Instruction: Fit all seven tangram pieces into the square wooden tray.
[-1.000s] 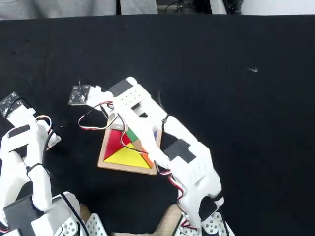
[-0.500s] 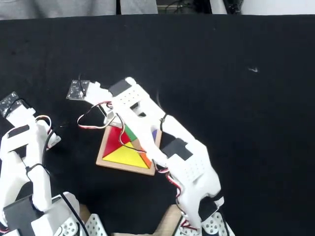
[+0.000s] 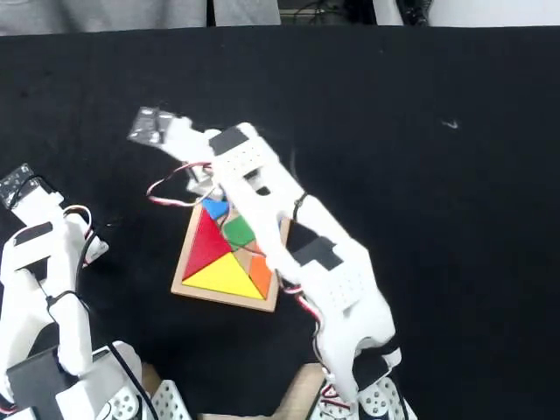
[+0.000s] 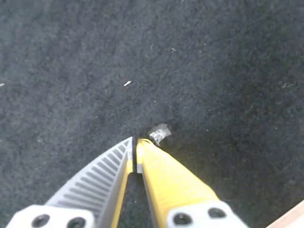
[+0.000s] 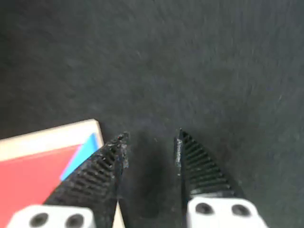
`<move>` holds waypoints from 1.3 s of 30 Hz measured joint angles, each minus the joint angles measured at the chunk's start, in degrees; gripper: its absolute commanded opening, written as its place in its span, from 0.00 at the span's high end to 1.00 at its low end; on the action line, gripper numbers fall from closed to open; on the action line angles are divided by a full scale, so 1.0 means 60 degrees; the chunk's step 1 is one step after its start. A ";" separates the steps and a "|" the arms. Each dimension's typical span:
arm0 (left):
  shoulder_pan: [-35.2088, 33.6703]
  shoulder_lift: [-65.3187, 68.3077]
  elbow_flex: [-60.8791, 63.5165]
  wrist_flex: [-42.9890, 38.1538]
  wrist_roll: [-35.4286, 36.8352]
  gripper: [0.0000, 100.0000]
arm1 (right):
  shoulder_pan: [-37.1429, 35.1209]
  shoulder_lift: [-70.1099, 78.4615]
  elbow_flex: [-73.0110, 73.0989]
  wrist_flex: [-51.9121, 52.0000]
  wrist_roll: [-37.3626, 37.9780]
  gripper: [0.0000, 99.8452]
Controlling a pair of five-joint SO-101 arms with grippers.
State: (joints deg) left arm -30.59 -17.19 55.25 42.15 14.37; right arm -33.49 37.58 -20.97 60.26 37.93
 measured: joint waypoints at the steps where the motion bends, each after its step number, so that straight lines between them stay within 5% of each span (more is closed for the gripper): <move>1: 0.0000 0.0000 0.0000 0.0000 0.0000 0.97 | 0.0088 0.0117 0.0000 0.0000 0.0000 0.85; 17: 0.0000 0.0000 0.0000 -0.0029 0.0000 0.97 | -0.0103 0.0190 -0.0176 0.2007 0.0088 0.85; 25: 0.0000 0.0000 0.0000 -0.0029 0.0000 0.97 | 0.0454 -0.2183 0.0000 0.3092 -0.0117 0.91; 27: 0.0220 0.0000 0.0000 -0.0029 0.0000 0.97 | 0.0718 -0.3165 0.0527 0.3297 -0.0117 0.99; 34: 0.1392 0.0000 0.0000 -0.0029 -0.0821 0.97 | 0.2286 -0.6432 0.3912 0.3048 -0.0249 0.99; 39: 0.3311 0.0176 -0.0234 0.0674 -0.1656 0.97 | 0.3092 -0.7018 0.7253 0.1392 -0.1245 0.99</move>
State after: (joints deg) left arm -10.73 -16.13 53.85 46.20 4.44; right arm -14.95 -4.53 22.55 68.62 30.46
